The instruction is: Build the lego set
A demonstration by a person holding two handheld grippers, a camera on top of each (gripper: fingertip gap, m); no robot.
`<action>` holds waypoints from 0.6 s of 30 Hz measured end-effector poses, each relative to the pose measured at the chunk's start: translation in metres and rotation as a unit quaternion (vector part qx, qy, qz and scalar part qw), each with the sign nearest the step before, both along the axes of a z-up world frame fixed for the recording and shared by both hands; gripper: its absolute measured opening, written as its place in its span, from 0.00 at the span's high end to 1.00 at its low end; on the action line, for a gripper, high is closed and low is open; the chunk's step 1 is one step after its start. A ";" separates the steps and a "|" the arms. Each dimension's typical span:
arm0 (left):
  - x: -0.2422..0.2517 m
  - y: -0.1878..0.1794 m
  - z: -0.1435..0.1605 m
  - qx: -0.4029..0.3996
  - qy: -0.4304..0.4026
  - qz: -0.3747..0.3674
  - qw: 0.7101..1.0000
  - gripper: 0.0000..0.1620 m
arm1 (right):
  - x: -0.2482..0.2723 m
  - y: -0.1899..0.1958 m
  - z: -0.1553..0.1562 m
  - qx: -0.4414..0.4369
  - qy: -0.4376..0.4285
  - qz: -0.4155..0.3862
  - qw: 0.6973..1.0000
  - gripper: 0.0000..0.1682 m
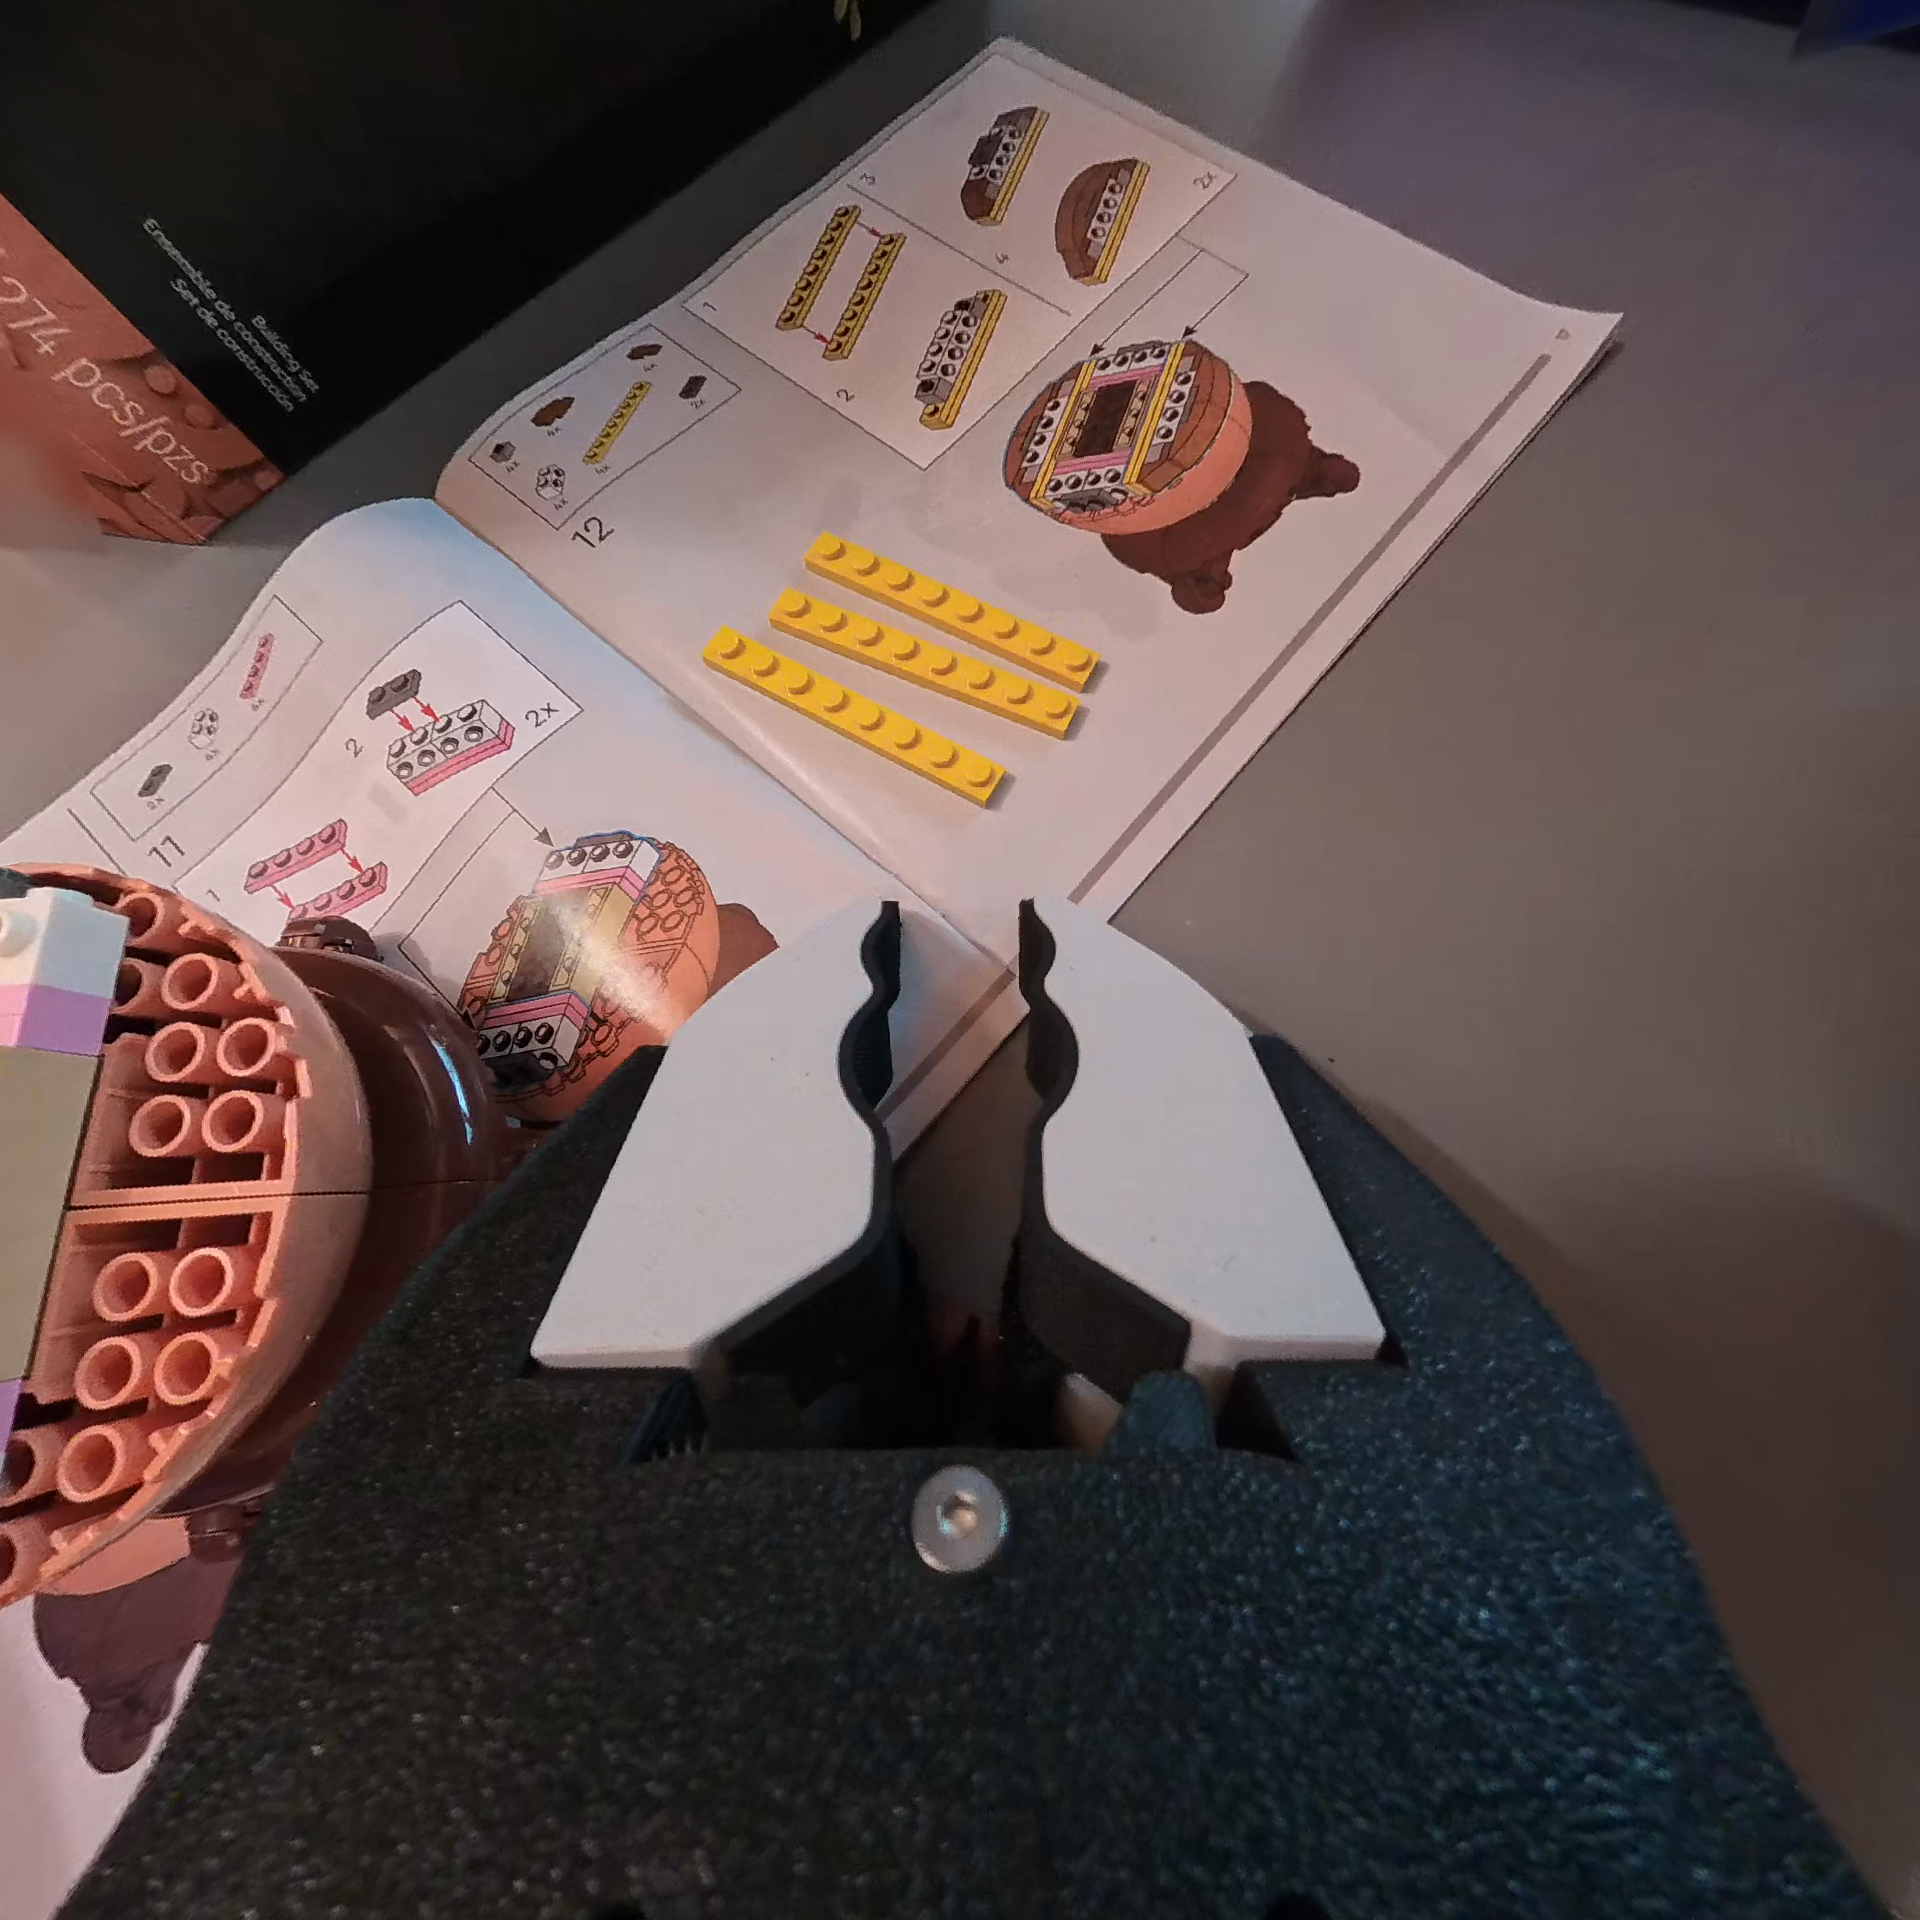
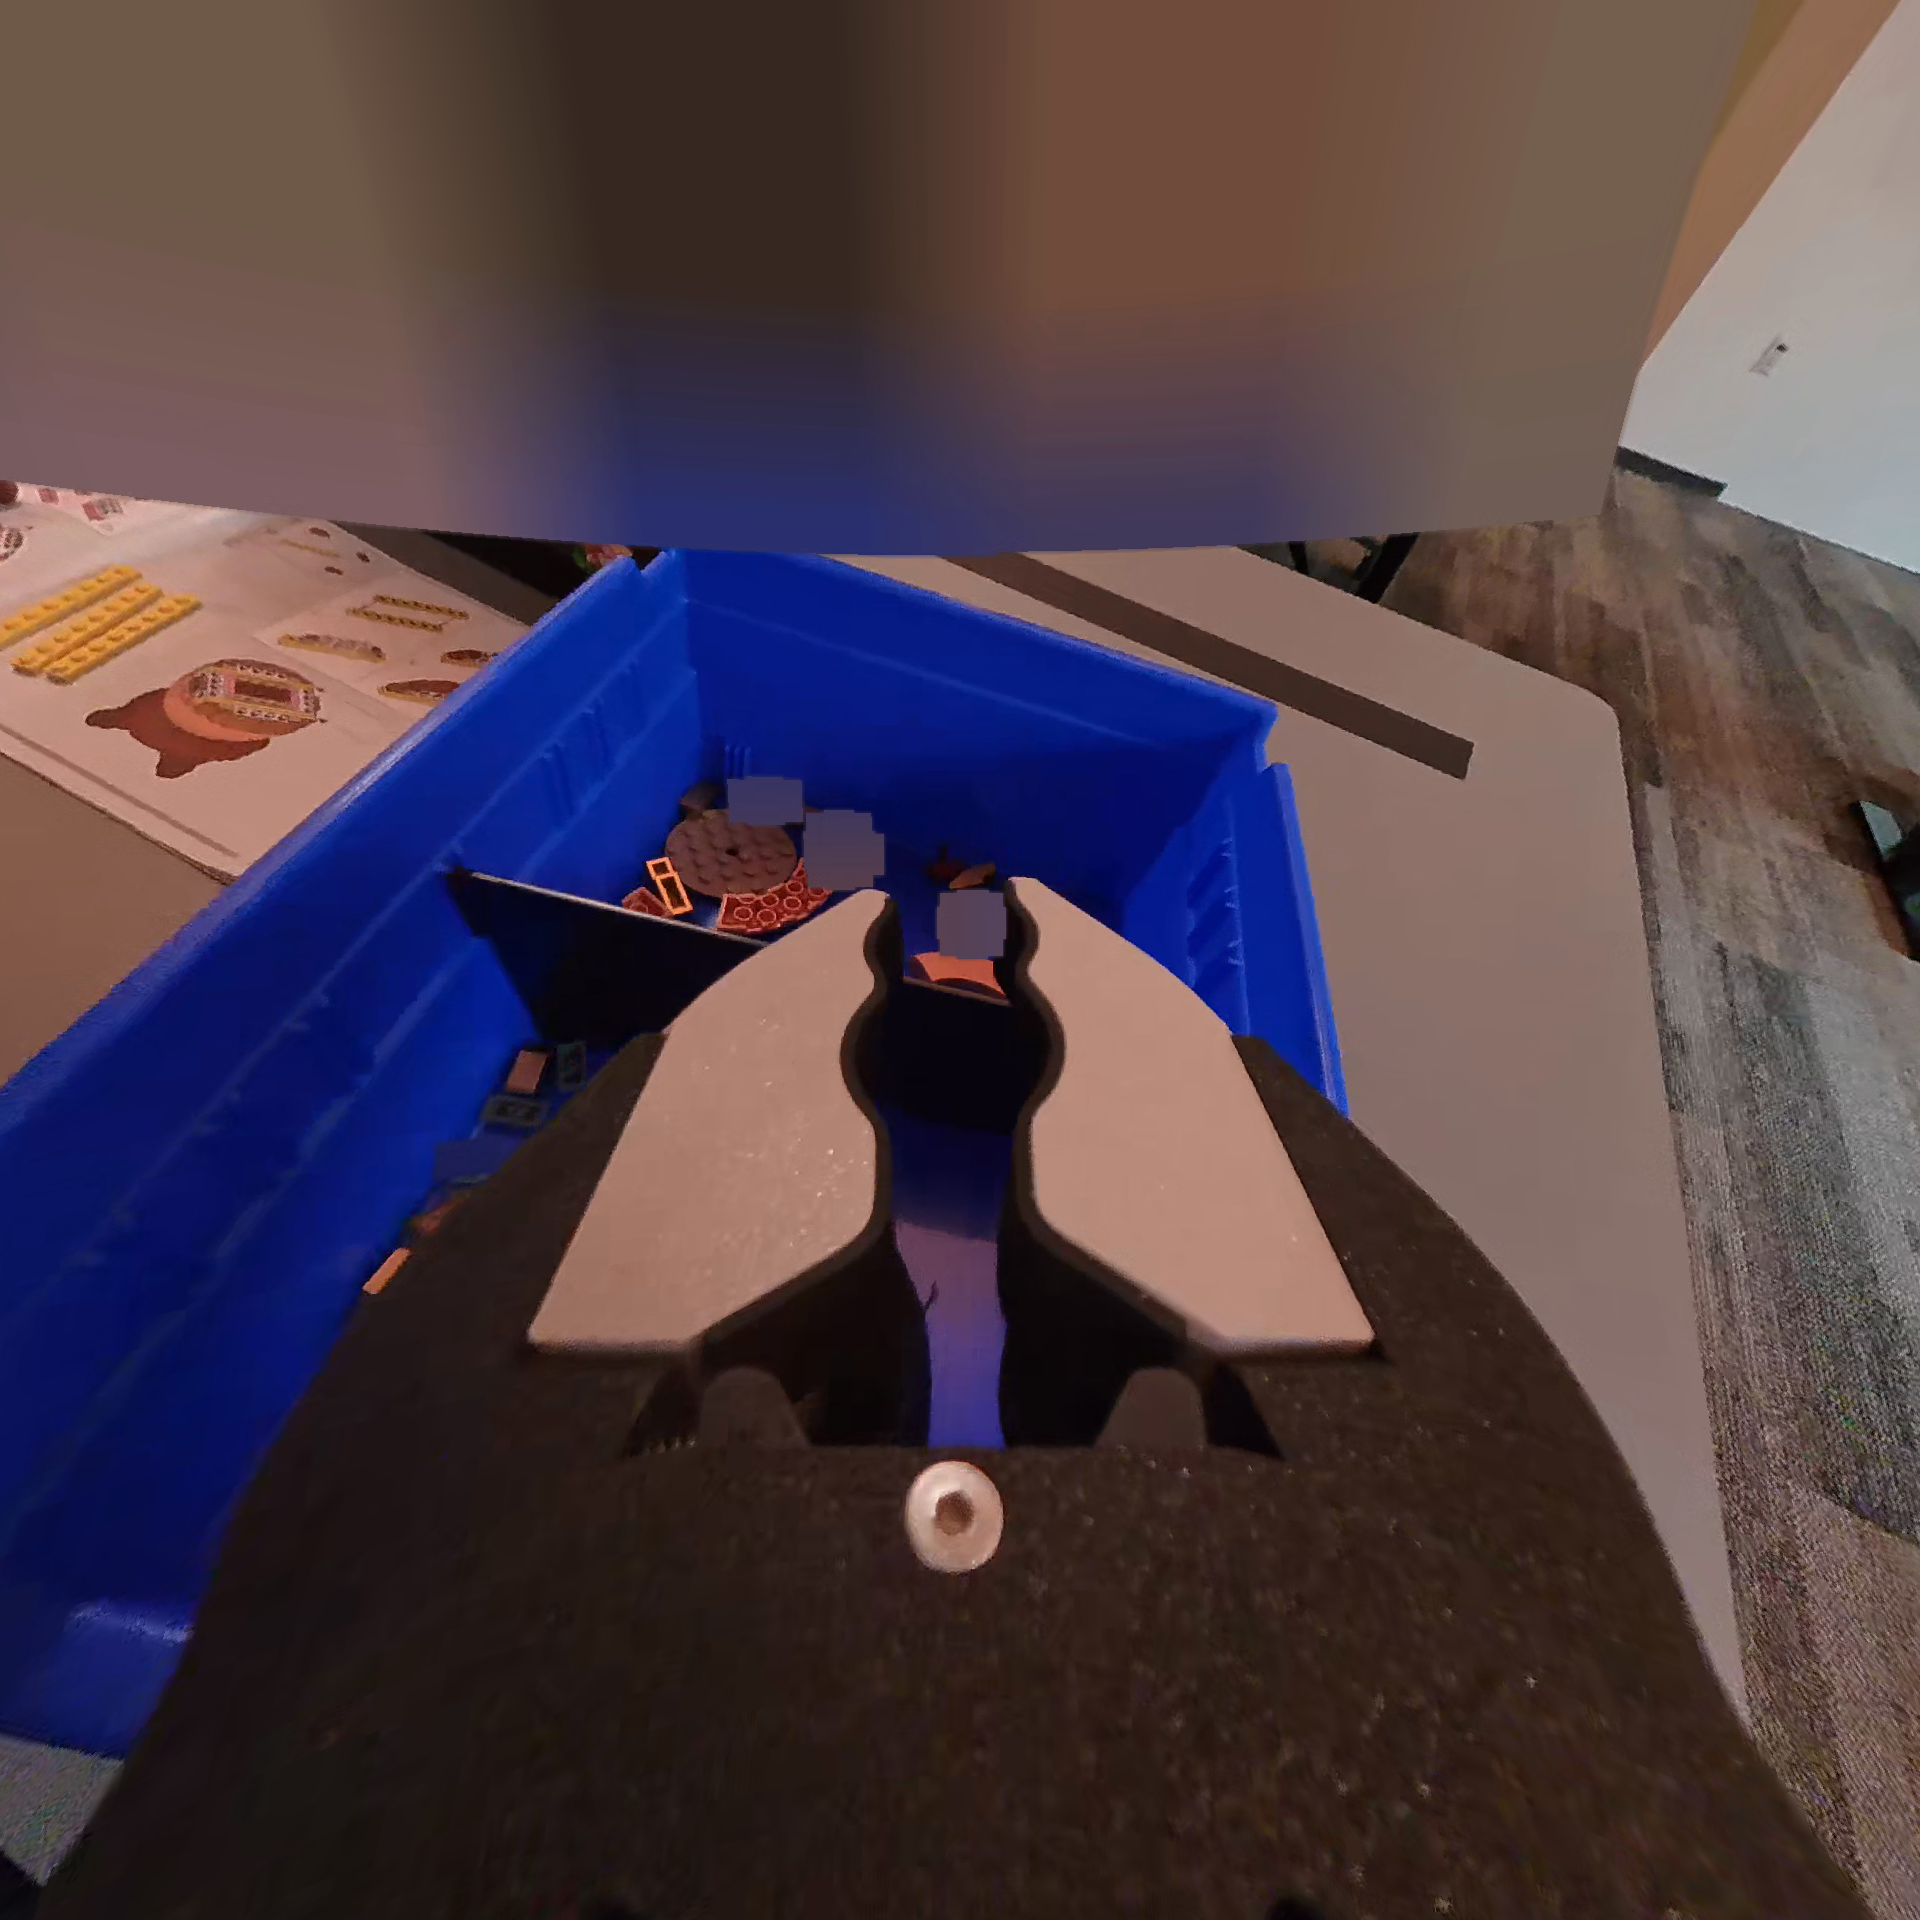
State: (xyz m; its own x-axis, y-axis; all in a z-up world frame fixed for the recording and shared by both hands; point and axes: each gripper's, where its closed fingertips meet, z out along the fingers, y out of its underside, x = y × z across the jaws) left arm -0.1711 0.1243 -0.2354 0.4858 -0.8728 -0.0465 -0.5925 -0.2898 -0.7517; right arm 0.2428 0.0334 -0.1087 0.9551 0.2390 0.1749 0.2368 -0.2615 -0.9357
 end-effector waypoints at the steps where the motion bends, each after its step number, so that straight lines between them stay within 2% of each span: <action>1: 0.000 0.000 0.000 0.001 0.000 -0.001 1.000 0.87 | -0.001 0.000 -0.002 0.001 -0.001 0.002 1.000 0.90; 18: 0.000 0.000 0.000 -0.008 -0.003 -0.001 1.000 0.87 | -0.006 -0.007 -0.029 -0.045 -0.008 0.034 0.998 0.89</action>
State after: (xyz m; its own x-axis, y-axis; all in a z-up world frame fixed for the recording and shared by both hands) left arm -0.1710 0.1240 -0.2357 0.4849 -0.8741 -0.0296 -0.5878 -0.3006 -0.7511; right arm 0.2372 0.0263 -0.1377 0.9334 0.3189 0.1643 0.2710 -0.3268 -0.9054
